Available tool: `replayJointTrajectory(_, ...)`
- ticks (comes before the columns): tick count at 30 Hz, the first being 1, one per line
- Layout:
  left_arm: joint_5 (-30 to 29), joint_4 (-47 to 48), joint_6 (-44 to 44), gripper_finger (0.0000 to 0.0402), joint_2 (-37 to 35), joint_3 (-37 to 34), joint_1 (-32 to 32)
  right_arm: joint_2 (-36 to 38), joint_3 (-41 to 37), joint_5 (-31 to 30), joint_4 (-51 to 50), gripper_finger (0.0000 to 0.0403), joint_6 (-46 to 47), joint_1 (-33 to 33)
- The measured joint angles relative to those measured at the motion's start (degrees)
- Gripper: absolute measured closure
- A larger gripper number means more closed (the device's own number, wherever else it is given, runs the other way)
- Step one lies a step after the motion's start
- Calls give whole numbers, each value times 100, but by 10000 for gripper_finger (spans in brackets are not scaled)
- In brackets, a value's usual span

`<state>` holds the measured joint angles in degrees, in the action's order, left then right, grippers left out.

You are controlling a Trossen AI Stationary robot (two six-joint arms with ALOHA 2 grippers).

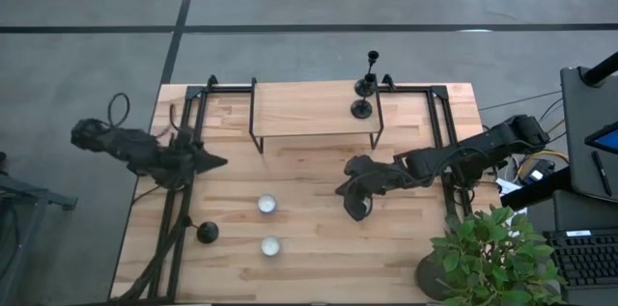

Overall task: Pick & Place candle stick holders
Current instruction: Put the blue scented candle on the shelf

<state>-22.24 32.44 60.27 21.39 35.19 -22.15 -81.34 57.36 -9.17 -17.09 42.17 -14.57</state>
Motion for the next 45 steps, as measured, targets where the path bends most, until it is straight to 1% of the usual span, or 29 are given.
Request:
replayJointTrajectory(3,-6,460,-204,377,703,494,2,0,-37,2,3,394,-13,-4)
replayJointTrajectory(8,-13,734,-569,305,1851,944,7,2,-52,0,1,394,-15,-4)
replayJointTrajectory(12,9,1312,-239,262,2668,1015,70,2,-52,0,3,394,-15,-4)
replayJointTrajectory(15,114,1329,-13,246,3224,939,73,2,-52,0,7,394,-15,-4)
replayJointTrajectory(19,233,983,-36,241,3824,984,79,2,-55,0,14,394,5,-7)
replayJointTrajectory(27,368,782,26,241,4887,958,252,7,-59,-133,37,394,11,-8)
replayJointTrajectory(31,807,341,-220,241,5287,963,447,7,-59,-136,36,394,14,-9)
replayJointTrajectory(33,908,227,-294,241,5491,958,511,7,-59,-139,36,394,16,-9)
replayJointTrajectory(37,1081,-7,-418,241,5750,958,605,7,-59,-147,38,394,31,-9)
replayJointTrajectory(45,1110,10,-470,248,5976,958,619,7,-59,-149,40,394,29,-9)
